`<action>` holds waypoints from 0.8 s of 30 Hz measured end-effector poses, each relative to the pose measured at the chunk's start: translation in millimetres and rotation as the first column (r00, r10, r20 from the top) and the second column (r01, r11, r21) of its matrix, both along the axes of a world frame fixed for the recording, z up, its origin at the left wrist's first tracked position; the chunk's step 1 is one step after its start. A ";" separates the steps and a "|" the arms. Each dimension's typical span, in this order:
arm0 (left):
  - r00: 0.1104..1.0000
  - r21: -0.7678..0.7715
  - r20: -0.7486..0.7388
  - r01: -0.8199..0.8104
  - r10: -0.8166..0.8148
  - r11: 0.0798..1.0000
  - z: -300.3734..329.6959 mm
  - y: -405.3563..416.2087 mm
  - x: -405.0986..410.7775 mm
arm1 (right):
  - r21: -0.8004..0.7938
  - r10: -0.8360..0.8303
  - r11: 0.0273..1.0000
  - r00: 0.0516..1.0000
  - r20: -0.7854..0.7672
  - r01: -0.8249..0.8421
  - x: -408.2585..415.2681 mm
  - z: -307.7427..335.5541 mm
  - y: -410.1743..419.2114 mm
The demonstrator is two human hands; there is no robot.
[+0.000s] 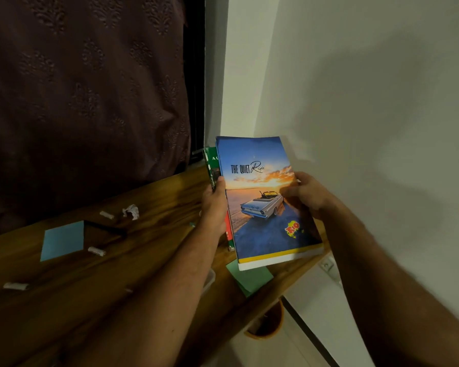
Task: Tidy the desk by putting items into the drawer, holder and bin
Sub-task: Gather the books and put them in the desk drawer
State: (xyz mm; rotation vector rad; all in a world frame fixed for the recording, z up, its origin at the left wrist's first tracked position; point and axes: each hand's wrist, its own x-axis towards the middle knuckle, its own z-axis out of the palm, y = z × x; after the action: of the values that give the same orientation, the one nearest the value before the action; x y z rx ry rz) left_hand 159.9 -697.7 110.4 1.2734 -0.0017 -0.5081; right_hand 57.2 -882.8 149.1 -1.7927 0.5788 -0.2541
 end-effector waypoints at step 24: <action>0.983 0.129 0.184 -0.029 0.005 0.991 36.1 15.4 -25.5 | 0.130 -0.437 0.897 0.890 0.132 0.422 -153.5 22.3 -96.1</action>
State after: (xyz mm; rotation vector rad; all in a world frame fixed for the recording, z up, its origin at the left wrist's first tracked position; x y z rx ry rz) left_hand 134.4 -682.3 146.5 1.4443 -0.1137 -0.3787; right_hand -96.3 -978.9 171.4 -1.5154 0.8581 -0.6560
